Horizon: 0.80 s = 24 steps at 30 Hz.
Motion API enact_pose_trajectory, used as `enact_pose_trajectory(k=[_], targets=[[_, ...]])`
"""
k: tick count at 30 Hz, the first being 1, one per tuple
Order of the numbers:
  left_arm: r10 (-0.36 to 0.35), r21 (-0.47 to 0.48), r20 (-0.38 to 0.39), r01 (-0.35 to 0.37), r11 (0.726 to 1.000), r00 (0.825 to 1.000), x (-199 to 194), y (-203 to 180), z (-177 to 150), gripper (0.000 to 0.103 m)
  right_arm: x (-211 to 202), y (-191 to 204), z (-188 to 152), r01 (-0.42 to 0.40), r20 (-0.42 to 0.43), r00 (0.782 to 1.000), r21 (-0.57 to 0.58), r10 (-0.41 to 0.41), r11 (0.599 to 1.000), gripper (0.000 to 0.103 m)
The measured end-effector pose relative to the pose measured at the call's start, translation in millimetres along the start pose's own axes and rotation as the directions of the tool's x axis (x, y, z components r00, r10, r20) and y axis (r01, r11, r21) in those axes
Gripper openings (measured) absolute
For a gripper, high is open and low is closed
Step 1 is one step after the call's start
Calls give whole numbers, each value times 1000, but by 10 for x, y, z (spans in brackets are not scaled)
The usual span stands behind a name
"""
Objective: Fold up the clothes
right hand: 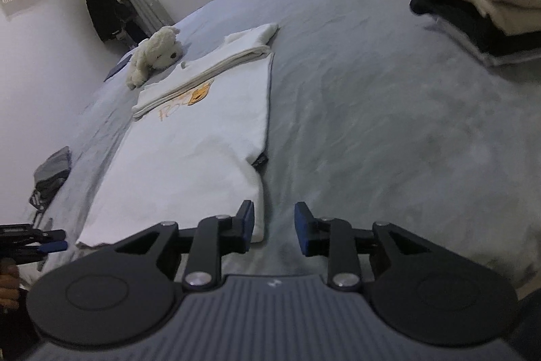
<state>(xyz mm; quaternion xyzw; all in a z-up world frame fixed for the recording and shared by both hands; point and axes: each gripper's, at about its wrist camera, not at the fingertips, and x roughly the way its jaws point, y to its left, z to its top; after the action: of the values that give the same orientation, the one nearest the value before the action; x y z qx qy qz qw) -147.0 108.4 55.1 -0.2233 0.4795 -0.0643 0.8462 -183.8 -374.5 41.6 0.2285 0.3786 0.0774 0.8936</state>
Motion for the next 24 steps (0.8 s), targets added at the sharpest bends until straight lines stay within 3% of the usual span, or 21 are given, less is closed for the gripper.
enact_pose_trajectory(k=[3,5,15,18,21,22,23,24], targets=[[81,27,-2,-81,996,997,91,-74,16,40,95,-8,1,-6,-37,999,16,7,1000,31],[96,20,5,-97,995,995,125,-19,29,40,136,-3,-8,-5,-49,999,16,5,1000,32],[-41,-50,15,42,998,999,228,270,76,44,236,-125,-66,-43,-76,995,196,59,980,33],[-70,-60,6,70,996,998,261,302,79,45,228,-69,-96,-24,-69,997,183,38,983,33],[-77,-49,-4,77,996,997,291,277,84,44,234,-83,-144,-18,-54,998,169,27,985,26],[-62,-34,1,62,998,998,286,248,68,40,240,-113,-157,-22,-49,998,175,31,984,20],[-49,-20,6,49,999,999,282,218,50,25,242,-133,-166,-25,-45,998,179,33,984,19],[-45,-9,7,45,999,999,283,186,22,16,237,-131,-166,-27,-42,999,180,35,983,19]])
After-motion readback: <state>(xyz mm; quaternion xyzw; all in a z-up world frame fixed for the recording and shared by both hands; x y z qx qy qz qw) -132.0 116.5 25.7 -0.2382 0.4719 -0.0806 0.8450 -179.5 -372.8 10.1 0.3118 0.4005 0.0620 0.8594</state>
